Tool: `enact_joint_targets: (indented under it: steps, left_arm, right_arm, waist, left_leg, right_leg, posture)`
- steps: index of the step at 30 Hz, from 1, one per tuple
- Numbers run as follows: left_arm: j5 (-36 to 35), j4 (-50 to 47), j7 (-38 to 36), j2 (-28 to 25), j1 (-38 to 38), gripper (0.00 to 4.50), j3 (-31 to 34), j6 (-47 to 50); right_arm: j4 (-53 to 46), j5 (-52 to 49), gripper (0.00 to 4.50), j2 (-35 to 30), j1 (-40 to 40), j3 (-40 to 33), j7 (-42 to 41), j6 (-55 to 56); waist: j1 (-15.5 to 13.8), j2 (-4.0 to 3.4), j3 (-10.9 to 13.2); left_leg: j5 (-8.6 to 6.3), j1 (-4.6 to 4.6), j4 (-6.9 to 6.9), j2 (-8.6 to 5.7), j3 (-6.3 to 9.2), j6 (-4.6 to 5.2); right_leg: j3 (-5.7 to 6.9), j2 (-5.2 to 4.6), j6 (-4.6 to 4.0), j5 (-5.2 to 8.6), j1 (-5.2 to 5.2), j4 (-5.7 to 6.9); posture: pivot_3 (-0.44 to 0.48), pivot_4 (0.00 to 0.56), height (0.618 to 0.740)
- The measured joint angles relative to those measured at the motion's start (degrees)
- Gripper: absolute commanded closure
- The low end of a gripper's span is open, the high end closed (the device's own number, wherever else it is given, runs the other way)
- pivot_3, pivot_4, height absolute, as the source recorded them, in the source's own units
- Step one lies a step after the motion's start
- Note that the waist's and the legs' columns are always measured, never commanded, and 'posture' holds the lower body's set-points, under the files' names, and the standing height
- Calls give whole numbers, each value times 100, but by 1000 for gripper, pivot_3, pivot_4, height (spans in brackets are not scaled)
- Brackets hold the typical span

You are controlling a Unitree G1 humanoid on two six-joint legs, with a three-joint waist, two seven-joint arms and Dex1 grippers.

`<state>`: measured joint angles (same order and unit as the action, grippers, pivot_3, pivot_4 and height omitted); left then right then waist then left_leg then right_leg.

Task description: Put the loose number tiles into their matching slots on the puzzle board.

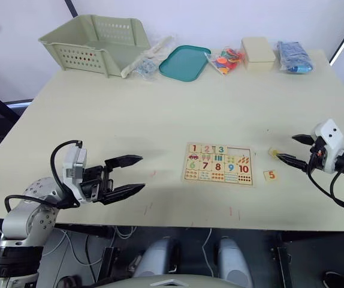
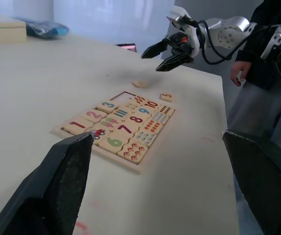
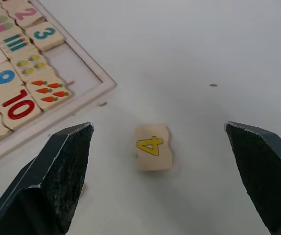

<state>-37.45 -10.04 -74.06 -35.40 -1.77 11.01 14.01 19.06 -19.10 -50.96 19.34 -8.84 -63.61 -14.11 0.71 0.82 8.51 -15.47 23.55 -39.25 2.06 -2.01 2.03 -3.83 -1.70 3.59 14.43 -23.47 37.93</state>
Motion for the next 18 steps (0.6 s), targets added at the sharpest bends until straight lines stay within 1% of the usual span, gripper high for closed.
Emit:
enact_joint_targets:
  steps: [6,13,18]
  left_arm:
    - [4,187,-83,-21,-7,56,4,-148]
    - [-51,206,-137,-63,-16,56,5,-143]
    - [-85,210,-182,-106,-16,56,5,-141]
  right_arm:
    - [596,343,0,159,367,391,-14,116]
    - [1111,572,0,182,824,649,-383,277]
    - [1372,707,0,189,932,728,-606,495]
  waist:
    - [6,0,0]
    - [13,-2,1]
    - [9,-3,2]
  left_leg:
    - [0,-1,0,1,-2,0]
    - [0,-2,0,3,-4,0]
    - [0,-1,0,4,-4,0]
  right_leg:
    - [-1,0,0,0,-1,1]
    - [-2,0,0,0,-1,2]
    - [-1,-2,0,0,-1,0]
  posture:
    - [0,150,740]
    - [0,150,740]
    - [0,150,740]
